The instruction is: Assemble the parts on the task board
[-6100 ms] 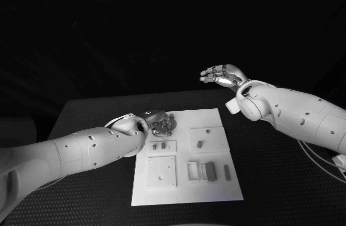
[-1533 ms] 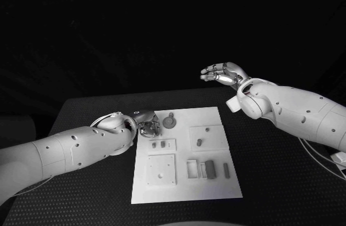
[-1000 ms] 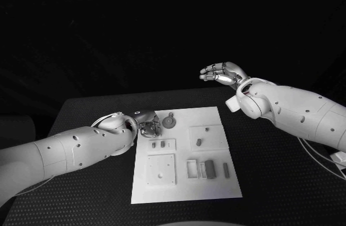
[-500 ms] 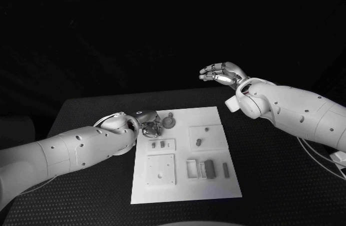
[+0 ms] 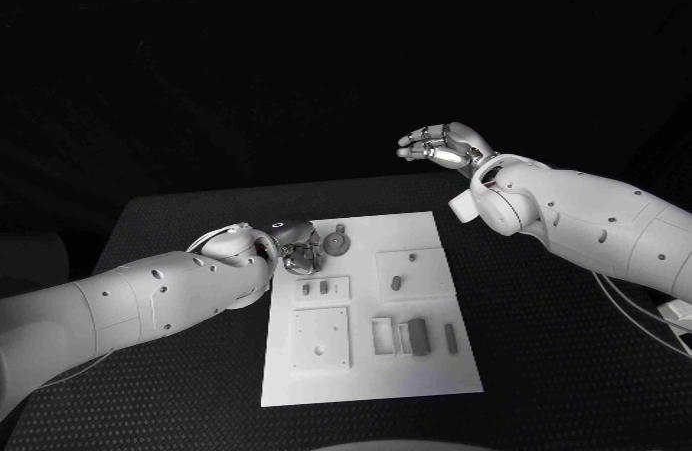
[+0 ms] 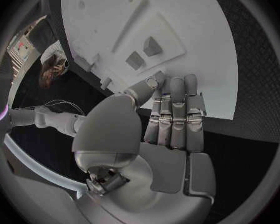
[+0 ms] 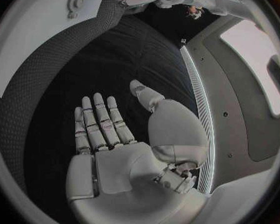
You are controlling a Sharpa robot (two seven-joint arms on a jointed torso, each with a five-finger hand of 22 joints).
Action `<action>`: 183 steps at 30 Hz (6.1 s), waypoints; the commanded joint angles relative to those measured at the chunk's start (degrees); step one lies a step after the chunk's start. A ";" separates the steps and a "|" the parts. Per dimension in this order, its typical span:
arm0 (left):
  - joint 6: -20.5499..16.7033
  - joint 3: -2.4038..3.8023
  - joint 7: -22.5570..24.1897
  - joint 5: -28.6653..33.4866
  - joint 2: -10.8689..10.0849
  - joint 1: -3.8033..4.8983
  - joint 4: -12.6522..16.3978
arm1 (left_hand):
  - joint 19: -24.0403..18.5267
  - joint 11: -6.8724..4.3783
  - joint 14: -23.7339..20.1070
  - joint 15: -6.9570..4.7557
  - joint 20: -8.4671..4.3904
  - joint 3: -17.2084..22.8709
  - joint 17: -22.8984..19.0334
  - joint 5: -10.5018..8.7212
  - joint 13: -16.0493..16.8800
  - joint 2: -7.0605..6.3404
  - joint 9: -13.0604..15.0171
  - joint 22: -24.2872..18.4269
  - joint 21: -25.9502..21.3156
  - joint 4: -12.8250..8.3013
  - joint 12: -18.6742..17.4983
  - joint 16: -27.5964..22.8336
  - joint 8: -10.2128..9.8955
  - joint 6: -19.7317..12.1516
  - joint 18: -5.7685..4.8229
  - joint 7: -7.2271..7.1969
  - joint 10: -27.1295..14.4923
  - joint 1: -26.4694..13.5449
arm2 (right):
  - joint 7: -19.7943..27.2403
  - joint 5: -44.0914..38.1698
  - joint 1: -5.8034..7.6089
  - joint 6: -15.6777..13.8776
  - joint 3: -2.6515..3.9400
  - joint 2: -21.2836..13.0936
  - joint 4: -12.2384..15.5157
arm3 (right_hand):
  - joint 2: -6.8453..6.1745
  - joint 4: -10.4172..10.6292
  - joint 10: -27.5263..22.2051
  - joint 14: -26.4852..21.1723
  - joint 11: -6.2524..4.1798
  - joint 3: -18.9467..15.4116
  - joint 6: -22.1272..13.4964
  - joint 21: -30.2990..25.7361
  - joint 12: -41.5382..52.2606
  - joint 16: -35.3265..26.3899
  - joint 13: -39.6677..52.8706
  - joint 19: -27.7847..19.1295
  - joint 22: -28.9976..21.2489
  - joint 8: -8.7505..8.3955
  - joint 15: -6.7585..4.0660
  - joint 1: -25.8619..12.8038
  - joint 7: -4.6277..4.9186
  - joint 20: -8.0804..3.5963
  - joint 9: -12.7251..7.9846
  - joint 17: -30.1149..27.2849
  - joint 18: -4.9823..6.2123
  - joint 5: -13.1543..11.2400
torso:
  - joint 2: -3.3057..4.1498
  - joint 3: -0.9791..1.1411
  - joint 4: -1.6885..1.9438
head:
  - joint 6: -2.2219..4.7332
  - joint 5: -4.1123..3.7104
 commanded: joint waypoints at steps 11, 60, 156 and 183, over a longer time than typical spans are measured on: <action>1.85 -1.07 -0.20 -1.01 1.22 -0.77 -1.87 | 0.05 0.07 0.09 -0.18 -0.19 0.37 0.07 0.23 0.00 0.51 0.02 0.14 0.10 -0.07 -0.39 0.29 0.10 0.35 0.05 0.07 0.24 -0.29 | 0.48 -0.34 0.01 0.90 0.03 0.18 -0.07 | 0.24 0.03 0.46 -0.38 -0.05 -0.31 -0.02 -0.36 -0.30 -0.27 -0.10 -0.04 0.14 0.30 0.09 -0.15 2.94 0.12 -0.09 -0.09 -0.88 -0.31 | 0.06 -0.08 -0.05 | -0.05 -0.12; -2.99 -0.45 0.54 8.06 -3.00 -0.67 -2.31 | -0.43 0.99 -1.40 0.54 0.44 -0.46 0.35 0.21 -0.74 -2.33 -2.24 1.71 -1.54 0.16 -1.05 0.73 -3.77 -7.89 0.18 3.24 -1.96 -0.41 | -5.40 -17.35 -0.04 2.71 0.02 -1.23 -0.30 | 0.45 -4.09 2.35 3.36 -0.28 1.29 1.19 0.50 0.69 1.86 0.09 4.32 0.93 1.42 -0.93 4.19 3.17 -0.72 -0.13 0.86 0.92 -0.26 | -0.05 -0.09 0.10 | 0.85 -0.56; -1.09 3.29 17.44 64.67 -12.73 4.93 6.79 | -11.53 3.72 -8.75 5.37 5.28 -6.96 -4.36 0.23 -1.81 -1.79 -2.36 -8.66 -2.74 0.20 -1.11 -11.37 -2.32 -10.43 0.18 4.26 -8.25 -9.39 | -16.50 -74.70 -7.03 6.73 -6.48 -2.01 9.78 | 1.80 -6.44 24.51 29.73 -7.85 7.75 18.16 1.13 -1.34 8.22 1.72 34.53 -1.70 7.21 -12.58 9.68 -3.56 -1.53 1.47 16.35 11.94 -0.26 | 0.00 -0.11 0.09 | -1.07 1.06; -1.50 3.29 17.40 64.67 -12.41 4.93 6.19 | -11.51 3.75 -8.70 5.38 5.29 -6.99 -4.30 0.27 -1.81 -1.77 -2.40 -8.86 -2.72 0.25 -1.08 -11.49 -2.33 -10.57 0.17 4.32 -8.32 -9.33 | -17.24 -73.72 -6.97 0.99 -6.11 -3.35 11.91 | 0.49 -6.46 27.14 32.01 -8.89 7.44 19.89 1.49 -1.52 8.37 3.44 37.14 -0.70 7.96 -13.57 10.87 -4.35 -2.31 3.20 19.21 11.95 -0.28 | -0.02 -0.08 -0.01 | -0.84 1.03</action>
